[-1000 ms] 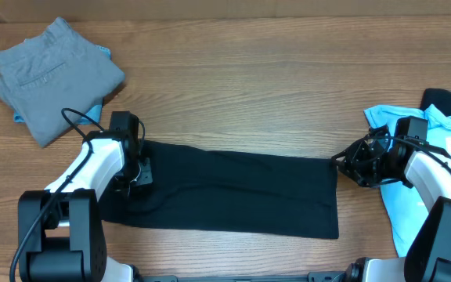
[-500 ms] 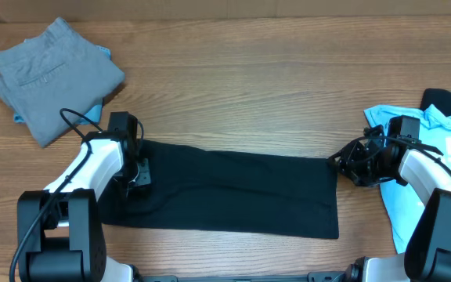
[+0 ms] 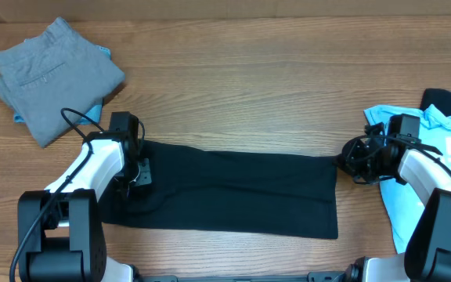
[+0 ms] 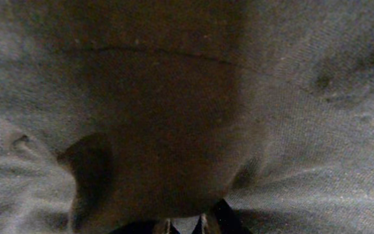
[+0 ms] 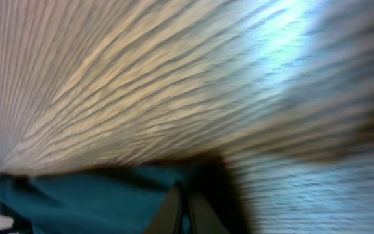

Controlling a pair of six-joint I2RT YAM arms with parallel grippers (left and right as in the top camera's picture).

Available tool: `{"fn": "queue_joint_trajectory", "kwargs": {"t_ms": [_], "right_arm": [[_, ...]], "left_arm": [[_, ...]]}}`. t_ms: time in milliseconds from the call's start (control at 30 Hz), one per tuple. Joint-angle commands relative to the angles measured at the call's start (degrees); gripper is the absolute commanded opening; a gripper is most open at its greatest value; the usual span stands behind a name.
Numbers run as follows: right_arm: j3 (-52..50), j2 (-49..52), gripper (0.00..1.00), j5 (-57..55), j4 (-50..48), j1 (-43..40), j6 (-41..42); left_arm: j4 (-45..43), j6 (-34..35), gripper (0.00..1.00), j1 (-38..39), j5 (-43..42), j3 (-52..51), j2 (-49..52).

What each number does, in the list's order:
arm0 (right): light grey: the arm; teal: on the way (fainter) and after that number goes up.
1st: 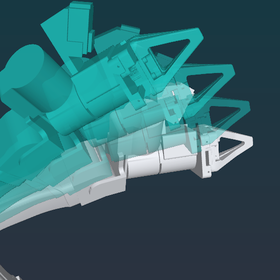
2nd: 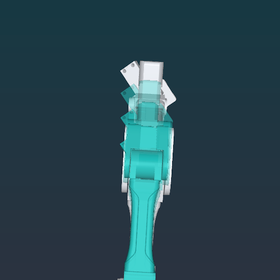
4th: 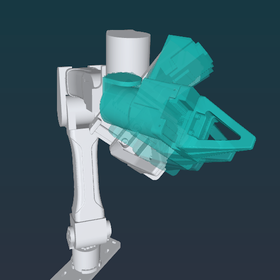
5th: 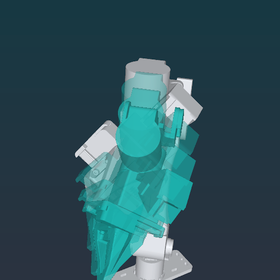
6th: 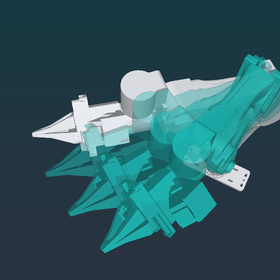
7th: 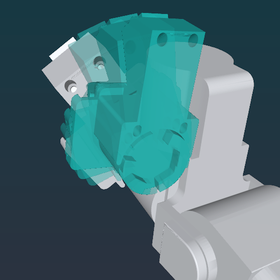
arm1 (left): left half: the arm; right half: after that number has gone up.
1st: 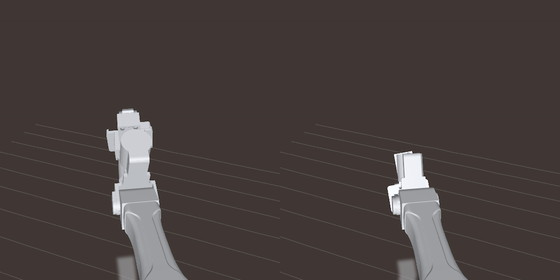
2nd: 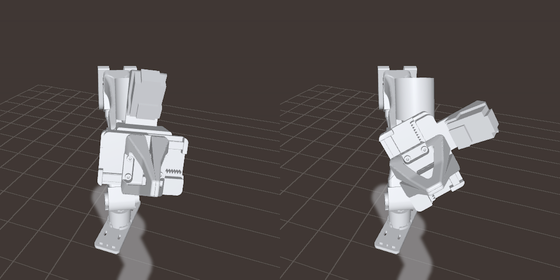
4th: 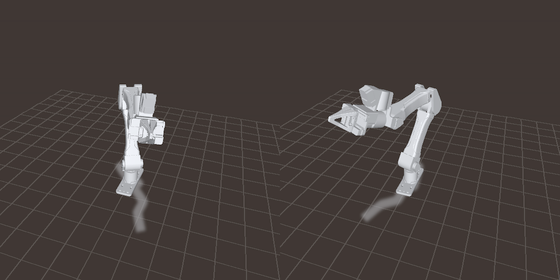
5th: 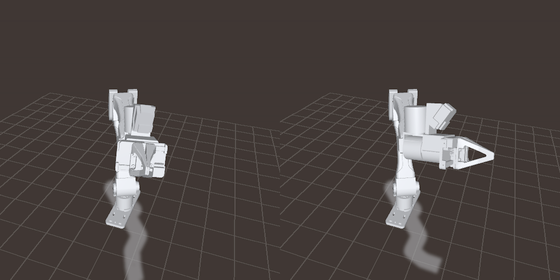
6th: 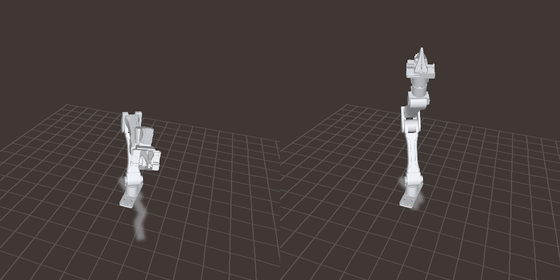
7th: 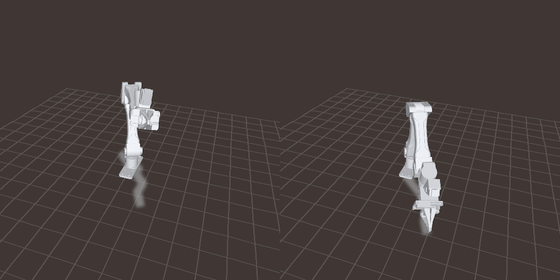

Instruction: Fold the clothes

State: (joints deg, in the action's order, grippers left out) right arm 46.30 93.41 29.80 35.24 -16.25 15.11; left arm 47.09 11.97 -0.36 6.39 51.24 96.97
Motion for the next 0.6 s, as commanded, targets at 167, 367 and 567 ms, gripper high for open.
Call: {"fn": "queue_joint_trajectory", "kwargs": {"t_ms": [167, 367, 567], "right_arm": [[-0.2, 0.3, 0.04, -1.7, 0.2, -2.4, 2.9], [0.9, 0.2, 0.29, -0.7, 1.4, -3.1, 0.9], [4.3, -1.5, 0.36, 1.4, 9.3, -4.1, -4.9]], "left_arm": [[-0.9, 3.1, 0.17, -0.1, 6.2, -2.6, 2.1], [-0.8, 3.1, 0.27, -0.1, 5.6, -1.8, 2.1], [5.7, 2.8, 0.33, -0.1, 2.5, 5.5, 2.1]]}}
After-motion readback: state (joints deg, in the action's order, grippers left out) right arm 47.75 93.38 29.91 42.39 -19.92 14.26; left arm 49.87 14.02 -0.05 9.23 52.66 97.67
